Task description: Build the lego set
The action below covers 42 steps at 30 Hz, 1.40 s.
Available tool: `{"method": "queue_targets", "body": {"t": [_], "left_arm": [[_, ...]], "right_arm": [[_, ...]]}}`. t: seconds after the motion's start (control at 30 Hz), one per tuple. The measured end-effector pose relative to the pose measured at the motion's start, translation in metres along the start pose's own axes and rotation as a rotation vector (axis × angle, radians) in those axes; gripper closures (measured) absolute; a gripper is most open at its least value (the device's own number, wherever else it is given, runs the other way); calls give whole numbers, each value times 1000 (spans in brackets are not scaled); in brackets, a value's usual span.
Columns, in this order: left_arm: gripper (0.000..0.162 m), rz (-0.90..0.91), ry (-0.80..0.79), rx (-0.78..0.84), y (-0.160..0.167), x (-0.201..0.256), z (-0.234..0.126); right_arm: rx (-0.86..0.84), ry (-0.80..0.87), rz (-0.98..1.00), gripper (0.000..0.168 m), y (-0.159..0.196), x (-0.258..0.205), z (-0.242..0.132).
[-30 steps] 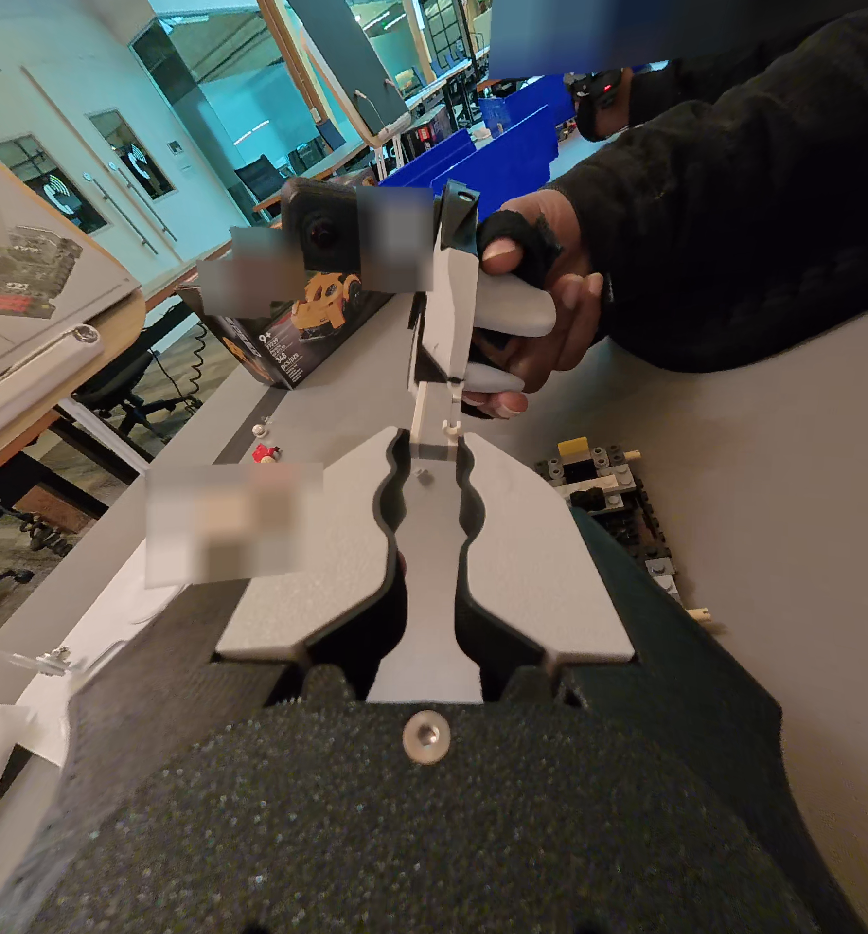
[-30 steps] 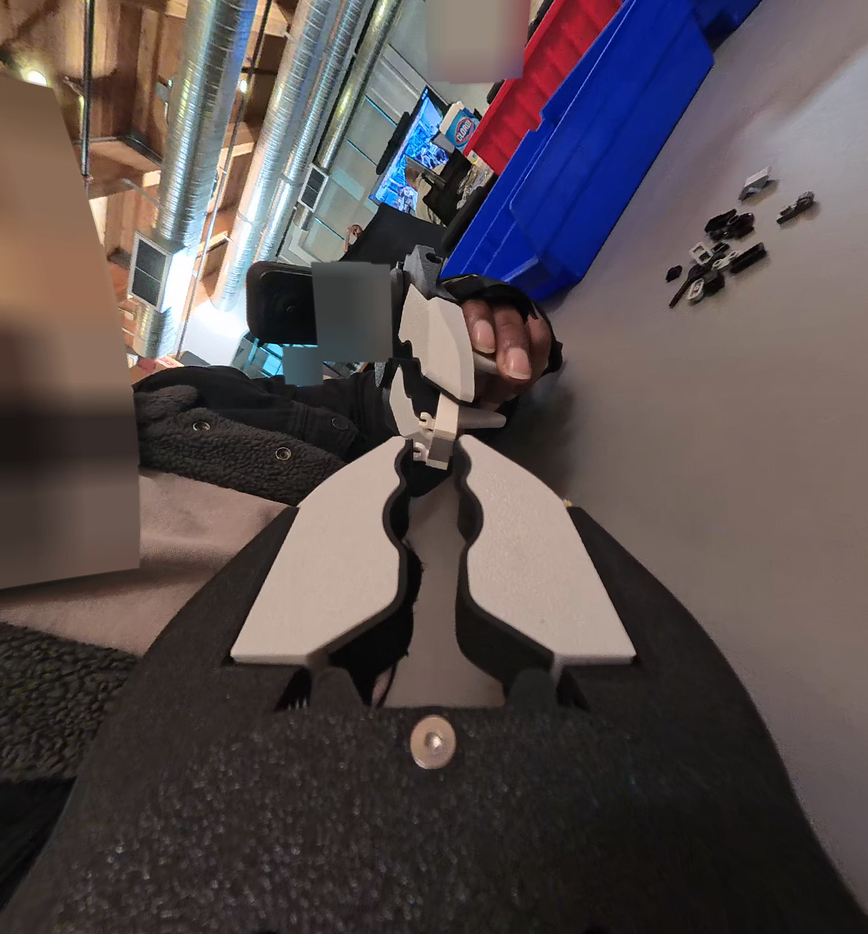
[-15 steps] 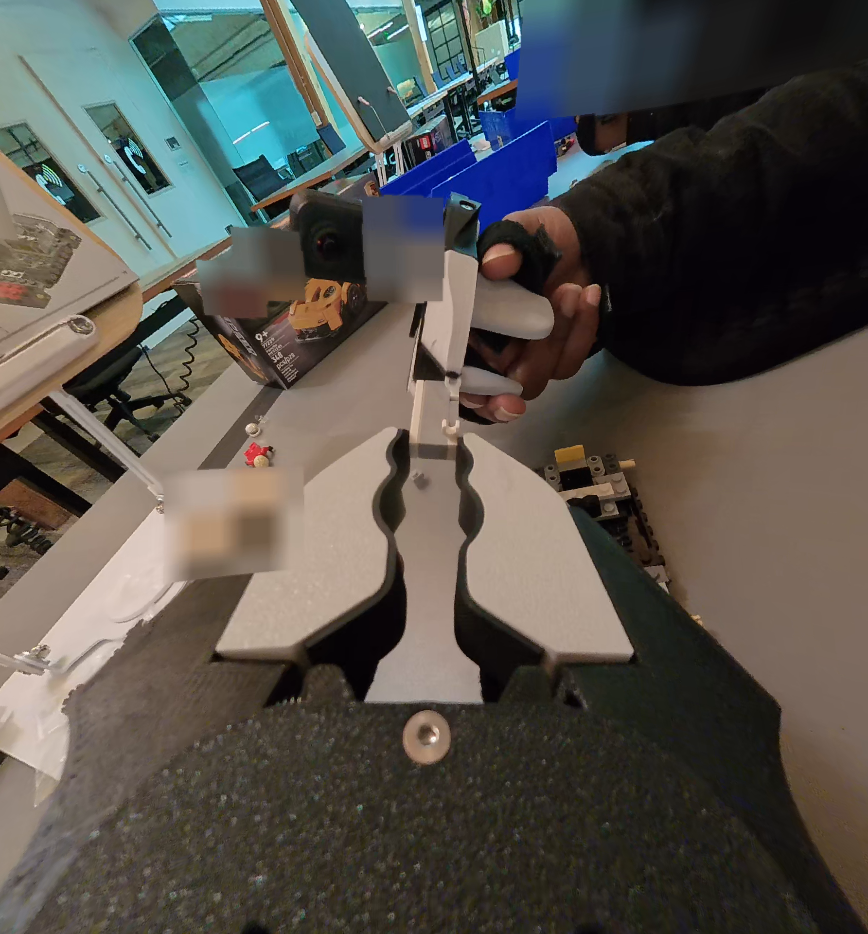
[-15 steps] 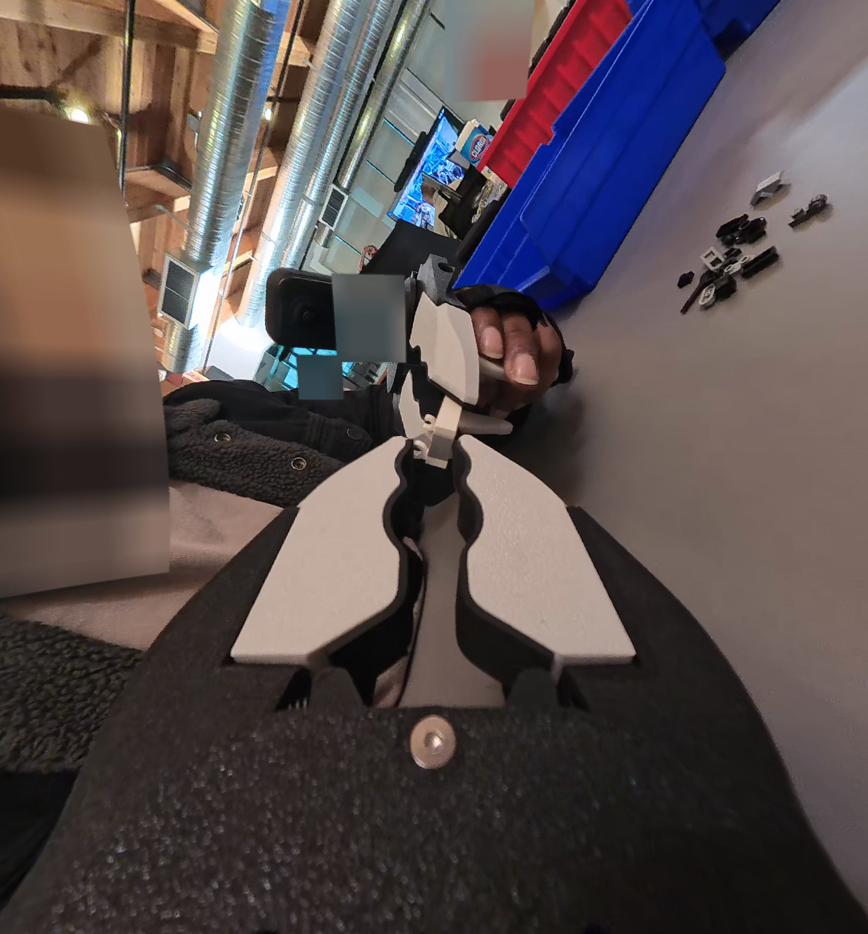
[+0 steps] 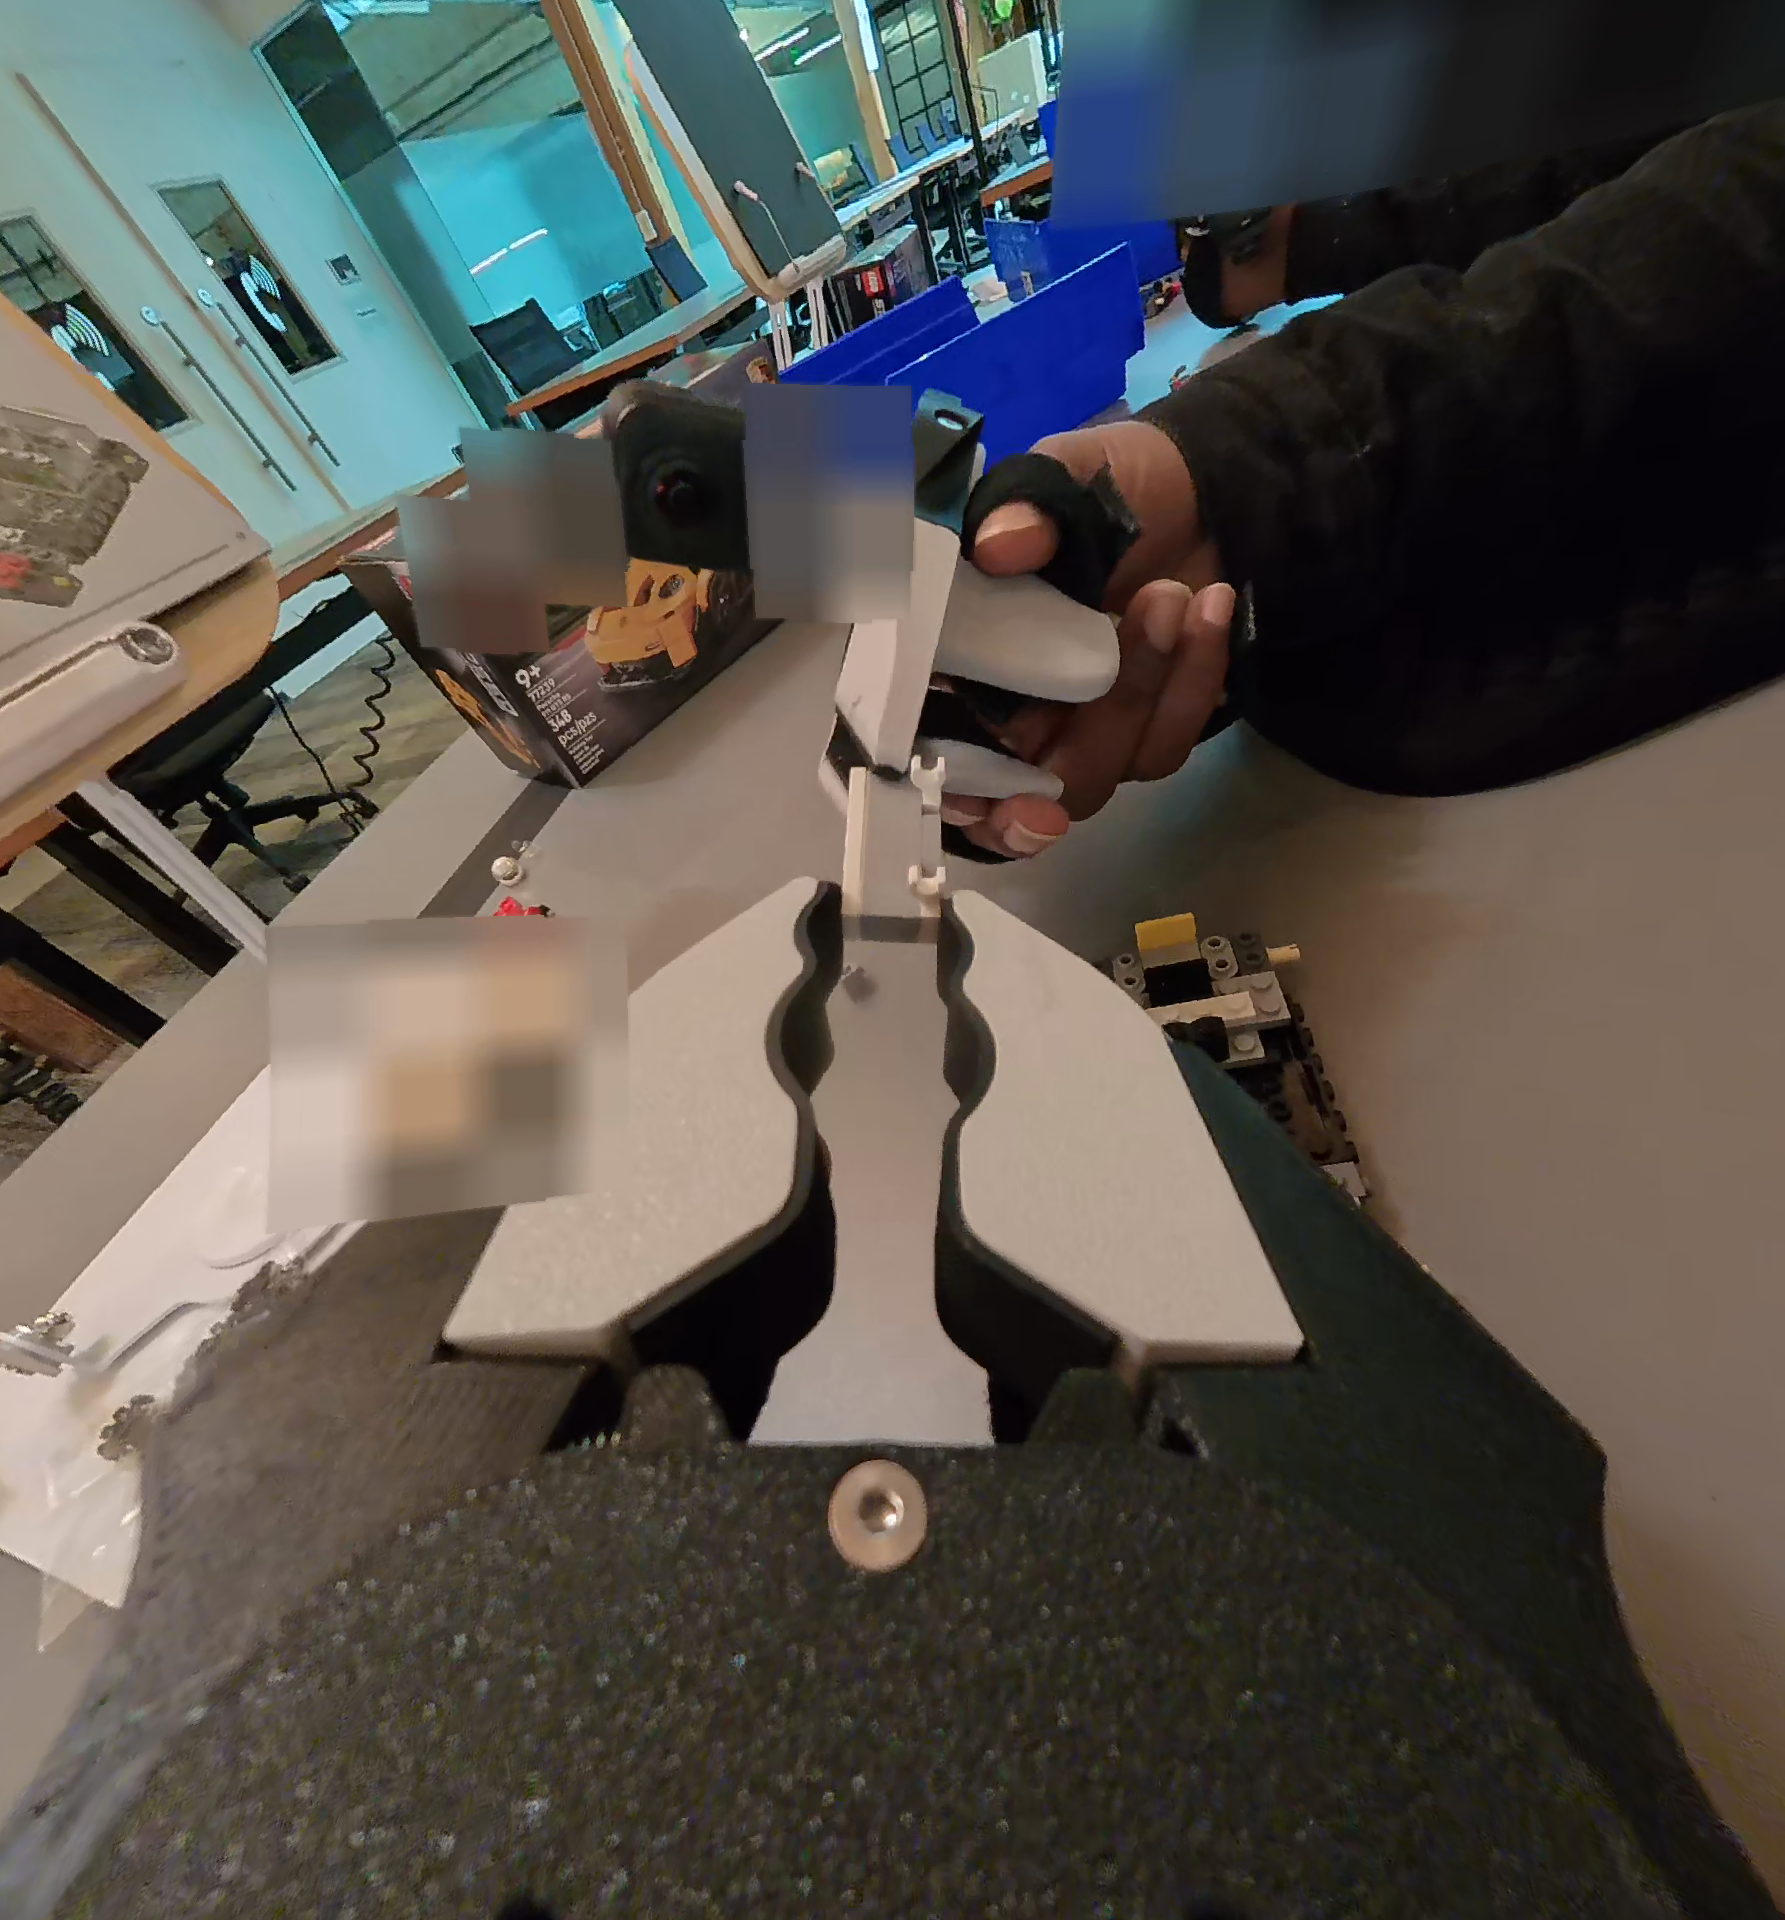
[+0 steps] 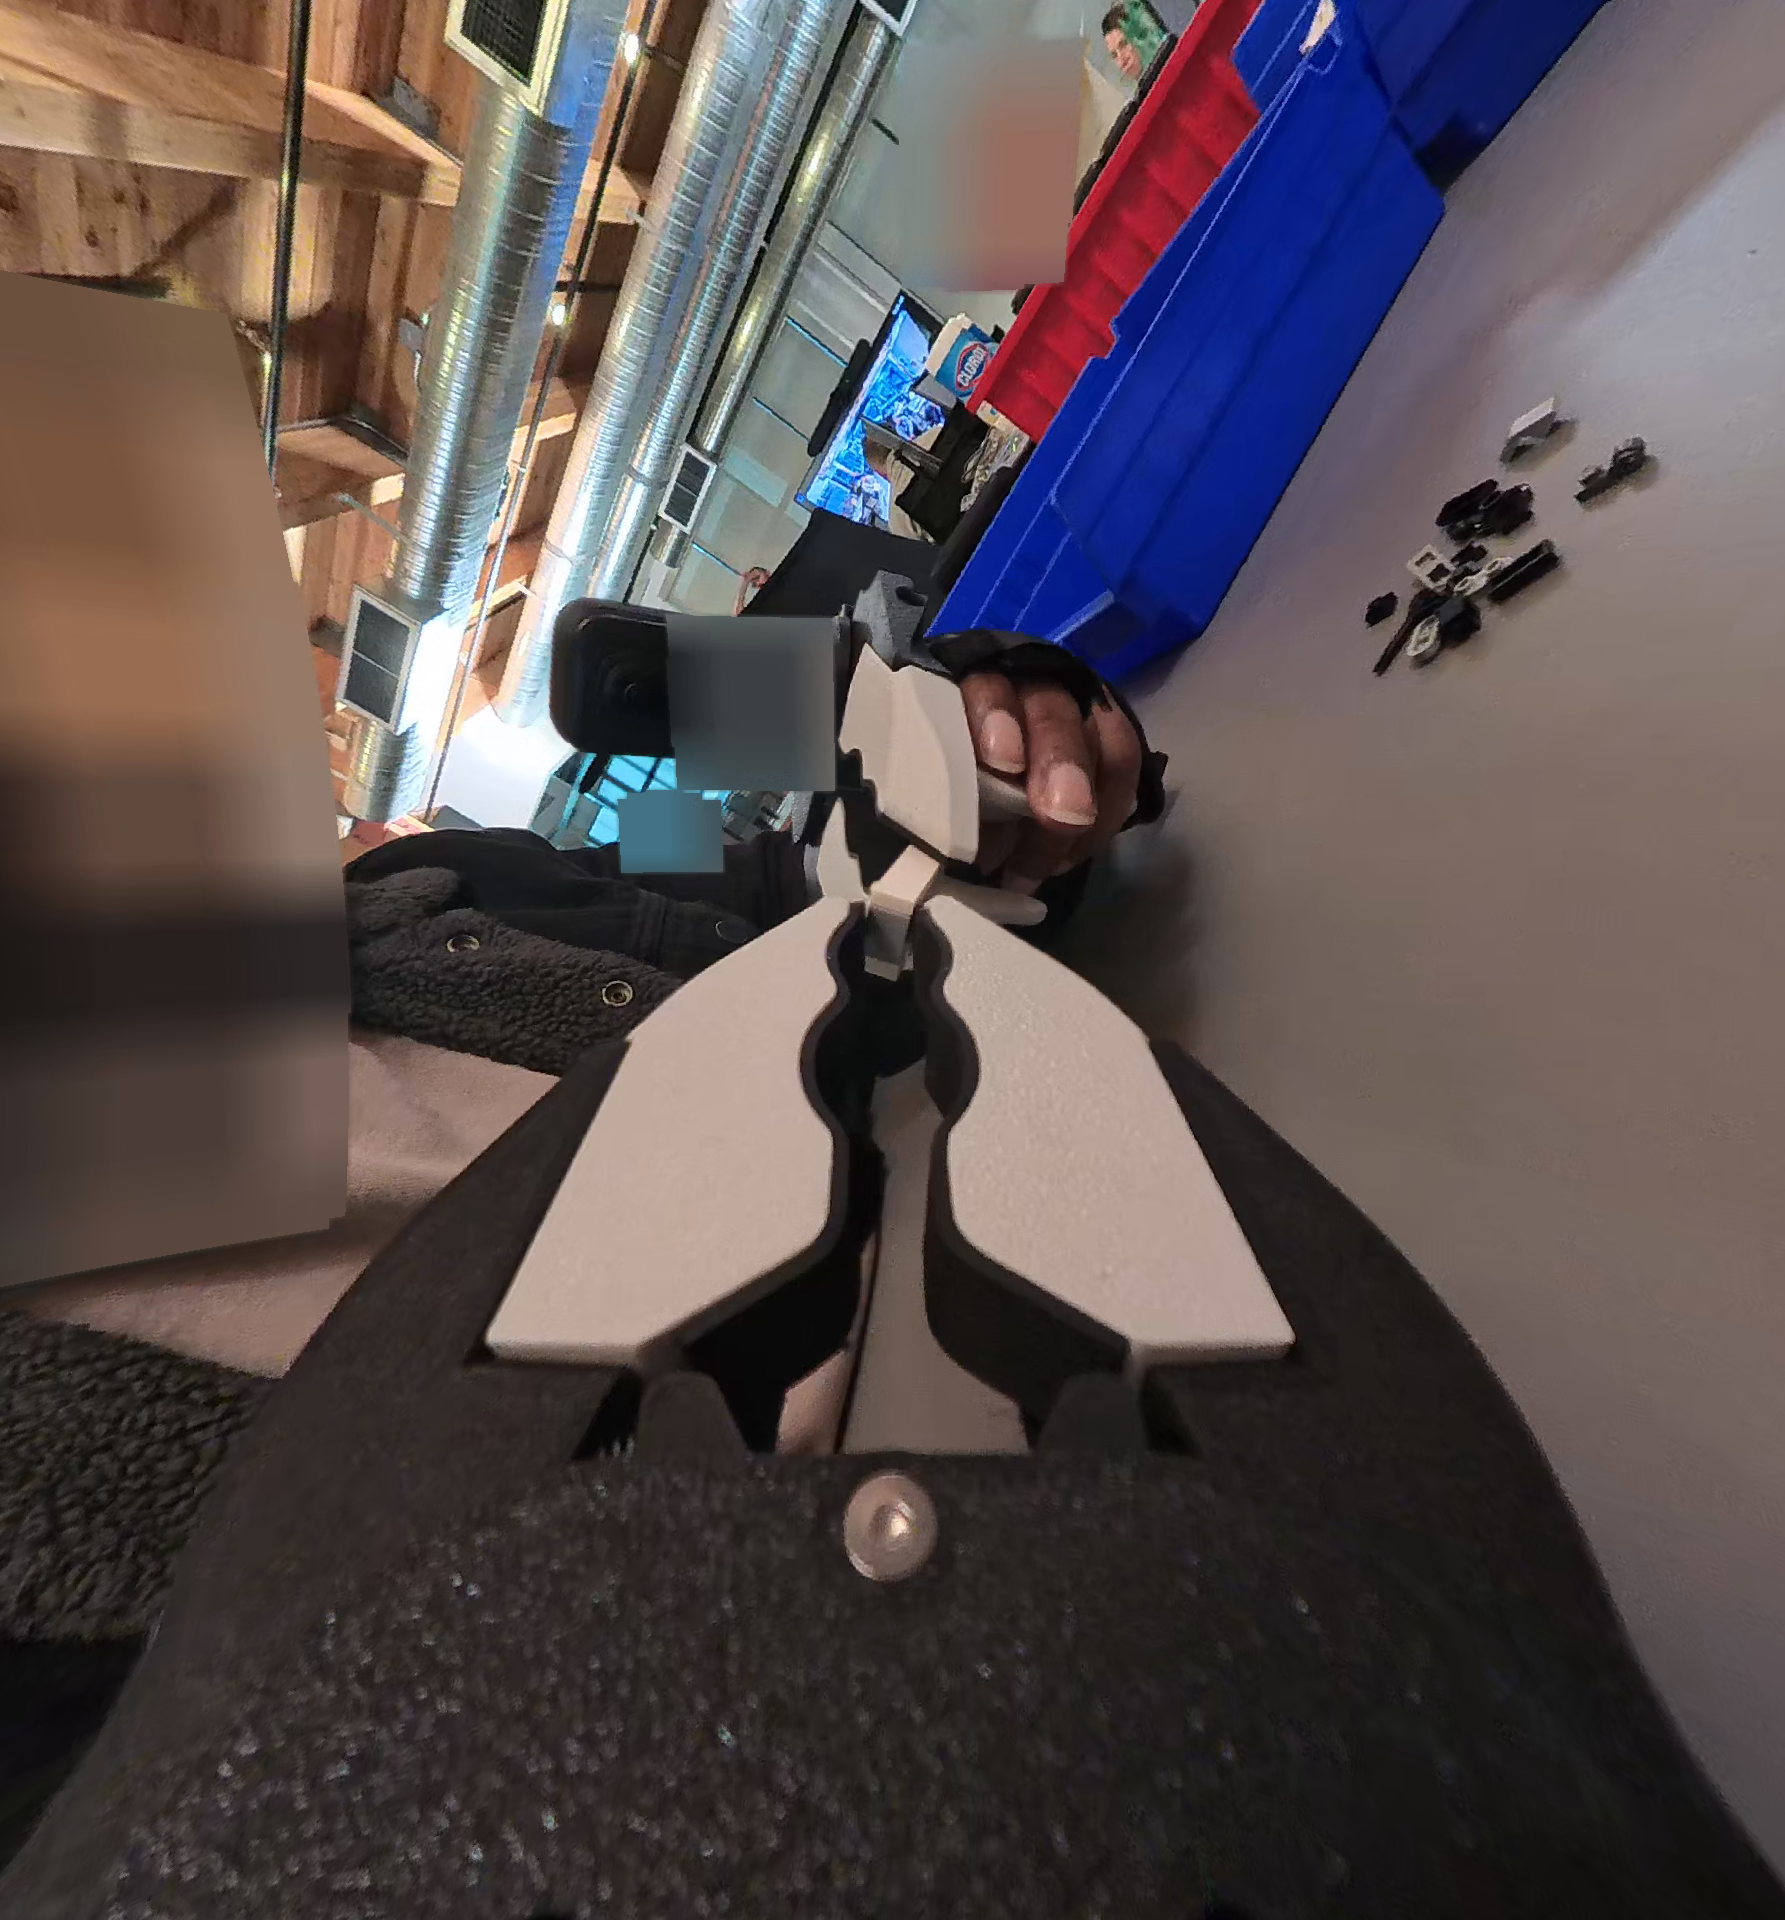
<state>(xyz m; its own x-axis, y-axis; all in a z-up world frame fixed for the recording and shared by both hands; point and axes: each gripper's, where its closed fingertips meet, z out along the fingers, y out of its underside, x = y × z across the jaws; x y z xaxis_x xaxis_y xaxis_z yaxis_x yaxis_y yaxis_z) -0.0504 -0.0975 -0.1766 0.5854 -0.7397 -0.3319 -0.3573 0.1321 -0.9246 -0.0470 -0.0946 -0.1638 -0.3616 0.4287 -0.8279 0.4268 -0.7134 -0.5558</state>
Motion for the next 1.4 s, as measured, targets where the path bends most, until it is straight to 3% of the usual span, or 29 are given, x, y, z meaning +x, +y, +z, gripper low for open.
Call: {"method": "queue_targets", "body": {"t": [0.4,0.57,0.7,0.8,0.97,1.13,1.4], "left_arm": [[142,-96,27,-65,16,-3,5],[144,-113,38,-176,33,-1,8],[144,-310,96,-294,55,1,9],[144,-432,136,-418,79,5,7],[144,-393,142,-530,98,7,6],[144,-286,90,-563,106,-2,7],[133,-254,91,-567,107,-4,4]], "right_arm": [[12,98,83,161,1,22,-3],[-3,169,138,161,6,37,-5],[3,253,48,155,-3,41,-17],[-20,385,-155,155,-13,44,-36],[-224,772,-535,155,-16,74,-82],[-426,860,-575,151,10,99,-87],[-485,952,-606,151,15,118,-83]]}}
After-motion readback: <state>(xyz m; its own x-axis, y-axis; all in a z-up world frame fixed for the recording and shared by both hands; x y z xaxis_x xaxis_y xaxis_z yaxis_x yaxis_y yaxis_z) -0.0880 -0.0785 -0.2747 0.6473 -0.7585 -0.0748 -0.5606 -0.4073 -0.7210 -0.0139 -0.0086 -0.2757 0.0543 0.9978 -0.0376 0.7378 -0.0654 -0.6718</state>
